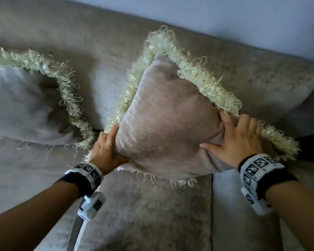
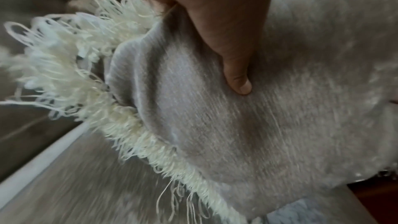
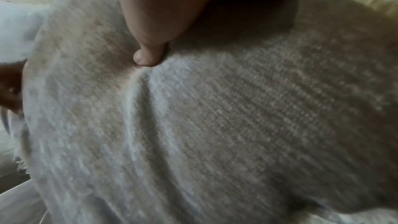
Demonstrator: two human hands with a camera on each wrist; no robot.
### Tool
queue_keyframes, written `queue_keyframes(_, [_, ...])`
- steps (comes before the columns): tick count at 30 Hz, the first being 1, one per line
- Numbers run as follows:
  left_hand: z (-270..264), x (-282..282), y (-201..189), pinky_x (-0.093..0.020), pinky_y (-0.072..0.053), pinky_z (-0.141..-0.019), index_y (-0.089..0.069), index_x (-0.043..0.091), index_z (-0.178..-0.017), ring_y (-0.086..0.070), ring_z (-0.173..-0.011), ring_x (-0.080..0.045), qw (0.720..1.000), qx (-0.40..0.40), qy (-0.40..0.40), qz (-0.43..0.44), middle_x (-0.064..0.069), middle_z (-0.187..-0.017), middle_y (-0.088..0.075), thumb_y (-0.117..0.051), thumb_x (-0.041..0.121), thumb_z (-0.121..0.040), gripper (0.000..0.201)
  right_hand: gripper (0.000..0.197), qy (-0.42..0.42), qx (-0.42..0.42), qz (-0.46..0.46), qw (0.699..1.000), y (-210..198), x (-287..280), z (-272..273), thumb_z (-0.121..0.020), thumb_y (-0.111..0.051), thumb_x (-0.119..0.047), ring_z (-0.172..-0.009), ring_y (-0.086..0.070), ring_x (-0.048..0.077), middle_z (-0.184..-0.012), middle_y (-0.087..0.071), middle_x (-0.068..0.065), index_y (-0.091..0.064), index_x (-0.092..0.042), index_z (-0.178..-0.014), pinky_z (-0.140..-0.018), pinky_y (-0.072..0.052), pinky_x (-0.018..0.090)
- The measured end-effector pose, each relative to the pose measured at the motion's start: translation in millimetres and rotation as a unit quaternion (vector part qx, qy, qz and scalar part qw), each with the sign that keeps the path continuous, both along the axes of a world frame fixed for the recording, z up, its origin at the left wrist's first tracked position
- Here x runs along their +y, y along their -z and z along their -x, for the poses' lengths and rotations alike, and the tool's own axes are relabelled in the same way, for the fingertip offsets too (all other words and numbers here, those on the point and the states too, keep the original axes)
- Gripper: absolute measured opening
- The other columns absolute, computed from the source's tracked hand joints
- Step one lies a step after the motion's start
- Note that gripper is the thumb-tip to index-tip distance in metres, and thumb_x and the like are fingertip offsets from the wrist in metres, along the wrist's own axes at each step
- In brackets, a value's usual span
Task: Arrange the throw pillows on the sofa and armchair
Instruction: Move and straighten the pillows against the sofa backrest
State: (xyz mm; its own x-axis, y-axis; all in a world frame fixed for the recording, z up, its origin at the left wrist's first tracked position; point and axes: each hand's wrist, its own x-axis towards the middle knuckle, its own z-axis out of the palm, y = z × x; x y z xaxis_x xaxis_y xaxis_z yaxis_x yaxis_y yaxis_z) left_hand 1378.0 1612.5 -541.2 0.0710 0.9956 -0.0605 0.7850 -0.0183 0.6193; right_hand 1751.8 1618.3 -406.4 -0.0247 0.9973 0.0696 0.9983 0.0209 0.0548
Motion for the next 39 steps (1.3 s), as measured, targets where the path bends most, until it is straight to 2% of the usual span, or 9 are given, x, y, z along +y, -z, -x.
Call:
queue_keyframes(2, [4.5, 11.2, -28.9, -0.047, -0.048, -0.081, -0.016, 0.037, -0.15, -0.054, -0.089, -0.038, 0.998, 0.046, 0.026, -0.039, -0.013, -0.102, -0.043, -0.093, 0.054, -0.041, 0.135, 0.111, 0.019, 0.027, -0.013, 0.999, -7.6, -4.4, -9.4, -0.056, -0.056, -0.089, -0.089, -0.044, 0.038, -0.103, -0.041, 0.021, -0.032, -0.019, -0.14, -0.081, -0.039, 0.053])
queue_keyframes(4, [10.2, 20.7, -54.4, -0.047, -0.049, -0.08, -0.019, 0.035, -0.151, -0.052, -0.087, -0.035, 0.994, 0.079, 0.054, -0.061, -0.012, -0.1, -0.041, -0.093, 0.055, -0.042, 0.133, 0.114, 0.033, 0.05, -0.017, 0.998, -12.5, -7.0, -14.1, -0.055, -0.051, -0.09, -0.091, -0.043, 0.039, -0.106, -0.04, 0.022, -0.029, -0.018, -0.141, -0.082, -0.04, 0.054])
queue_keyframes(8, [16.3, 37.7, -78.9, -0.049, -0.049, -0.084, -0.019, 0.034, -0.151, -0.051, -0.09, -0.035, 0.985, 0.129, 0.077, -0.085, -0.014, -0.102, -0.041, -0.092, 0.054, -0.044, 0.131, 0.117, 0.057, 0.084, -0.018, 0.995, -2.8, -5.7, -14.8, -0.051, -0.062, -0.084, -0.095, -0.041, 0.039, -0.109, -0.038, 0.022, -0.029, -0.017, -0.141, -0.085, -0.039, 0.054])
queue_keyframes(16, [-5.3, 69.0, -39.0, -0.051, -0.045, -0.086, -0.007, 0.037, -0.15, -0.05, -0.098, -0.039, 0.975, 0.206, 0.083, -0.028, -0.021, -0.108, -0.045, -0.089, 0.062, -0.041, 0.138, 0.115, 0.098, 0.081, 0.039, 0.991, 65.5, 10.0, -19.6, -0.054, -0.071, -0.079, -0.101, -0.039, 0.038, -0.115, -0.037, 0.021, -0.022, -0.023, -0.141, -0.089, -0.037, 0.053])
queue_keyframes(21, [-8.2, 86.9, -19.4, -0.054, -0.041, -0.092, 0.006, 0.037, -0.146, -0.043, -0.107, -0.039, 0.965, 0.249, 0.077, 0.002, -0.025, -0.118, -0.041, -0.089, 0.062, -0.037, 0.147, 0.123, 0.107, 0.087, 0.09, 0.986, 80.0, 26.0, -27.8, -0.045, -0.06, -0.089, -0.121, -0.033, 0.043, -0.134, -0.028, 0.022, -0.01, -0.031, -0.141, -0.105, -0.031, 0.057])
queue_keyframes(27, [-8.7, 92.5, -15.6, -0.057, -0.034, -0.099, 0.008, 0.039, -0.142, -0.037, -0.115, -0.041, 0.966, 0.245, 0.077, 0.022, -0.026, -0.127, -0.036, -0.09, 0.061, -0.036, 0.146, 0.127, 0.114, 0.09, 0.097, 0.985, 86.0, 27.2, -23.9, -0.042, -0.051, -0.093, -0.131, -0.023, 0.047, -0.144, -0.019, 0.027, -0.005, -0.03, -0.143, -0.112, -0.021, 0.063])
queue_keyframes(31, [1.8, 83.6, -20.3, -0.065, -0.024, -0.104, -0.002, 0.036, -0.149, -0.033, -0.122, -0.044, 0.963, 0.25, 0.091, -0.034, -0.029, -0.13, -0.035, -0.079, 0.078, -0.029, 0.149, 0.128, 0.119, 0.134, 0.075, 0.981, 80.3, 10.7, -23.4, -0.044, -0.056, -0.09, -0.138, -0.013, 0.049, -0.155, -0.004, 0.022, -0.007, -0.032, -0.147, -0.111, -0.019, 0.066])
queue_keyframes(35, [12.2, 70.2, -33.4, -0.065, -0.02, -0.108, -0.009, 0.038, -0.152, -0.025, -0.133, -0.047, 0.967, 0.22, 0.115, -0.052, -0.027, -0.145, -0.024, -0.06, 0.092, -0.041, 0.134, 0.127, 0.081, 0.156, 0.017, 0.984, 69.7, -5.2, -21.1, -0.044, -0.058, -0.088, -0.136, -0.015, 0.048, -0.155, -0.006, 0.022, -0.018, -0.025, -0.148, -0.107, -0.023, 0.071])
queue_keyframes(39, [8.8, 61.8, -42.4, -0.06, -0.026, -0.106, -0.02, 0.028, -0.151, -0.032, -0.132, -0.045, 0.967, 0.191, 0.135, -0.105, -0.029, -0.148, -0.027, -0.057, 0.086, -0.057, 0.116, 0.124, 0.024, 0.17, -0.034, 0.985, 58.7, -16.5, -14.4, -0.048, -0.065, -0.083, -0.14, -0.013, 0.044, -0.156, -0.011, 0.024, -0.027, -0.021, -0.148, -0.11, -0.017, 0.072])
